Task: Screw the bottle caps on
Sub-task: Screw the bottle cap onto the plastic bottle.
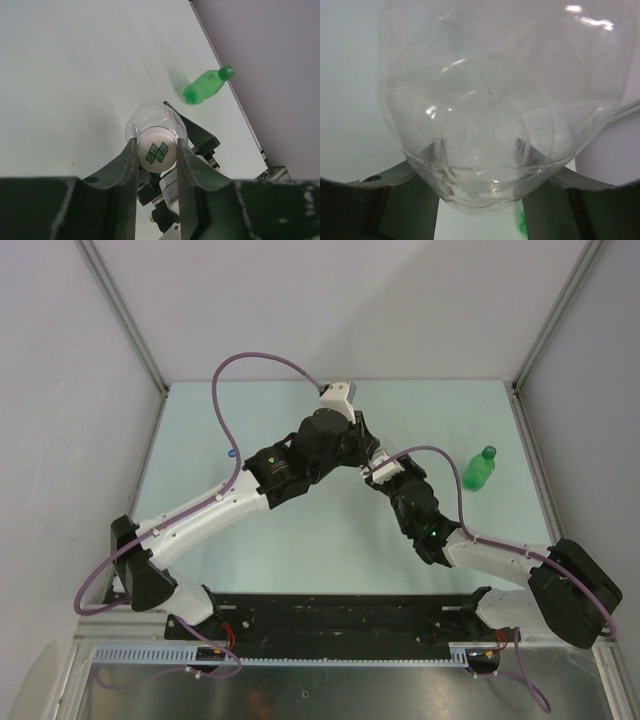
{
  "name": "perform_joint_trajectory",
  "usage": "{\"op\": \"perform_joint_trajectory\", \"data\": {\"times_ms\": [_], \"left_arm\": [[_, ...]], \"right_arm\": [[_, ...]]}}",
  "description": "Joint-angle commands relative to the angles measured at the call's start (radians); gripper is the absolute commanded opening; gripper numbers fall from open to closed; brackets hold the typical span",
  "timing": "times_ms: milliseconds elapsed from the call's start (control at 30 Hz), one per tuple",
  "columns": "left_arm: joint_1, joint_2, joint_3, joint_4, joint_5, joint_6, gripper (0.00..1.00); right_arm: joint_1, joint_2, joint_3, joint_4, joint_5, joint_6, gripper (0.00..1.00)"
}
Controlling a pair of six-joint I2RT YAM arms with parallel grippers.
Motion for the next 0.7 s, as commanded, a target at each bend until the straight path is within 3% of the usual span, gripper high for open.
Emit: {"op": "perform_joint_trajectory", "data": {"times_ms": [0, 167, 300, 500, 667], "left_arm": [[-0.003, 0.0, 0.024, 0.008, 0.02, 0.005, 0.05], [0.0, -0.009, 0.014, 0.009, 0.111, 0.124, 0.0], [0.026, -0.017, -0.014, 0.009, 0.241, 0.295, 0.0], [0.045, -0.025, -0.059, 0.009, 0.57, 0.594, 0.0], [0.045, -0.043, -0.118, 0.008, 0.812, 0.787, 0.0]], "right_arm": [[0.007, -0.002, 0.006, 0.065, 0.007, 0.0, 0.0], [-0.005, -0.056, 0.02, -0.044, -0.11, 0.048, 0.0], [-0.068, -0.164, 0.049, -0.25, -0.4, 0.122, 0.0], [-0.164, -0.283, 0.055, -0.385, -0.843, 0.156, 0.0], [-0.216, -0.318, 0.068, -0.447, -0.993, 0.16, 0.0]]}}
